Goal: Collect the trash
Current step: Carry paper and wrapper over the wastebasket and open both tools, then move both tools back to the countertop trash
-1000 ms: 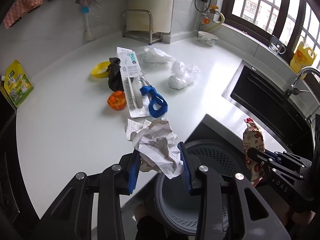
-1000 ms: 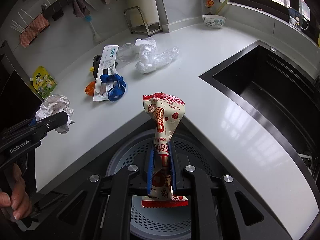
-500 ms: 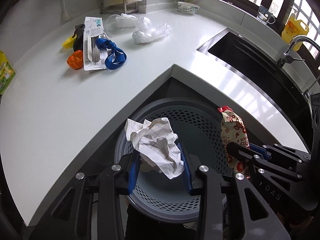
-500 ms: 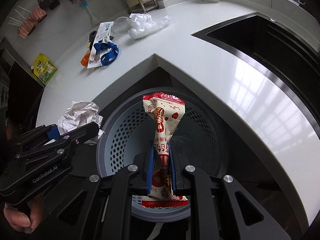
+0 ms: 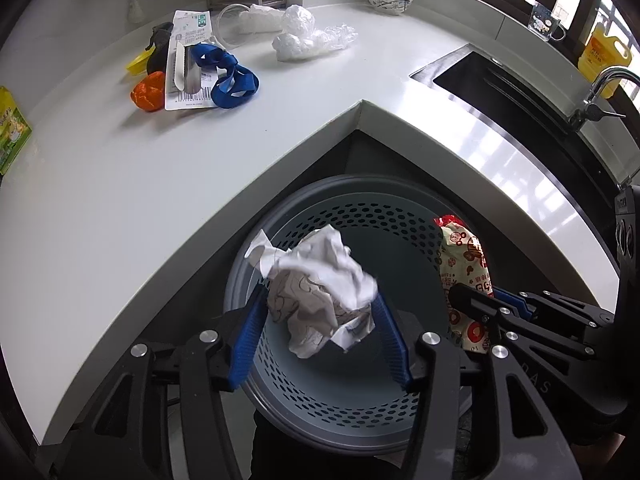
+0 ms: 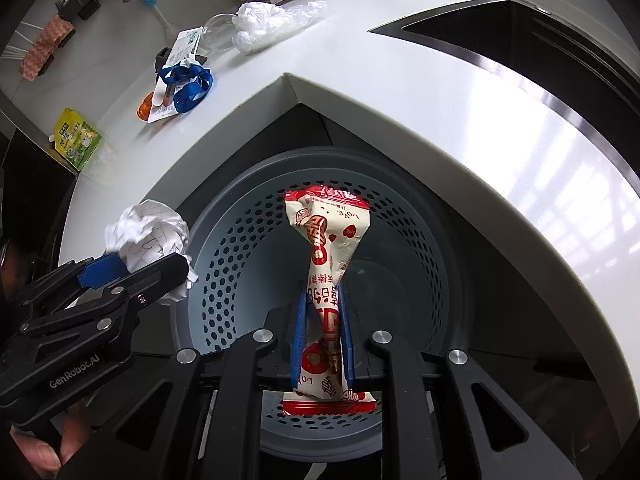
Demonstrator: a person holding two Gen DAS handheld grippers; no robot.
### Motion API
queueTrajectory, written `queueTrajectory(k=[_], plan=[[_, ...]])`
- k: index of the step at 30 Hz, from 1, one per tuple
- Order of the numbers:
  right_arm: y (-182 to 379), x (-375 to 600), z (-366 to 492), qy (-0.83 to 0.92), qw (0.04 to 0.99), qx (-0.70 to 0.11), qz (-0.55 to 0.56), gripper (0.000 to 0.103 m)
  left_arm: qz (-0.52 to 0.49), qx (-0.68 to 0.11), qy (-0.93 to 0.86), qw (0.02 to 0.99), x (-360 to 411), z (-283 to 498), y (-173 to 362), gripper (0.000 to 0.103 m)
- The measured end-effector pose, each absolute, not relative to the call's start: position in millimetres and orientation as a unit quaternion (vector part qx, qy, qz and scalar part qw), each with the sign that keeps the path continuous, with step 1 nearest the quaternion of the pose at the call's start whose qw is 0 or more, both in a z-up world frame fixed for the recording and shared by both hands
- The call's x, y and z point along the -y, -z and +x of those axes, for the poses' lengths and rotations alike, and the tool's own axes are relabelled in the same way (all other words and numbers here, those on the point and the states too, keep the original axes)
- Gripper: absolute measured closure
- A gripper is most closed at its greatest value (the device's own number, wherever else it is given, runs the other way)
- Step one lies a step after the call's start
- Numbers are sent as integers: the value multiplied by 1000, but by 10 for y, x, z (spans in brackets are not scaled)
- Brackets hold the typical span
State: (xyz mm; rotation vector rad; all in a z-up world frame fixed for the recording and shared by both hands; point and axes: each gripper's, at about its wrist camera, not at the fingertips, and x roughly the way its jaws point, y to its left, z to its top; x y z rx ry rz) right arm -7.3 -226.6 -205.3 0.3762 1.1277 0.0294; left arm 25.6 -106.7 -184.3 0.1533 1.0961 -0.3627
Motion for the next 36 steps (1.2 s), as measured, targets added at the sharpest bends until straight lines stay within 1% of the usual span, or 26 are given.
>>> queueTrajectory(k=[1, 2, 4, 5, 9, 25, 34, 36], plan=[[2057, 2268, -71, -12, 828, -533, 177, 81, 72, -519, 169, 835, 1056, 252, 1847, 45], [2069, 2272, -64, -9, 826, -534, 177, 65, 72, -520, 165, 835, 1045, 253, 1851, 40], [2072, 2290, -82, 0, 828, -531, 178, 47, 70, -520, 159, 837, 1025, 255, 1851, 36], [2066, 2296, -86, 5, 830, -530, 177, 47, 71, -519, 154, 837, 1014, 254, 1848, 33], [2087, 2309, -88, 8, 826, -535, 175, 47, 74, -517, 141, 841, 957, 241, 1819, 30], [1880, 2327, -254, 2, 833, -524, 180, 47, 76, -498, 127, 855, 855, 126, 1487, 30], [1703, 2354, -323, -13, 840, -513, 177, 47, 68, -480, 120, 866, 825, 65, 1243, 28], [1656, 2358, -325, -17, 842, -511, 174, 46, 66, -474, 116, 871, 796, 68, 1180, 27]])
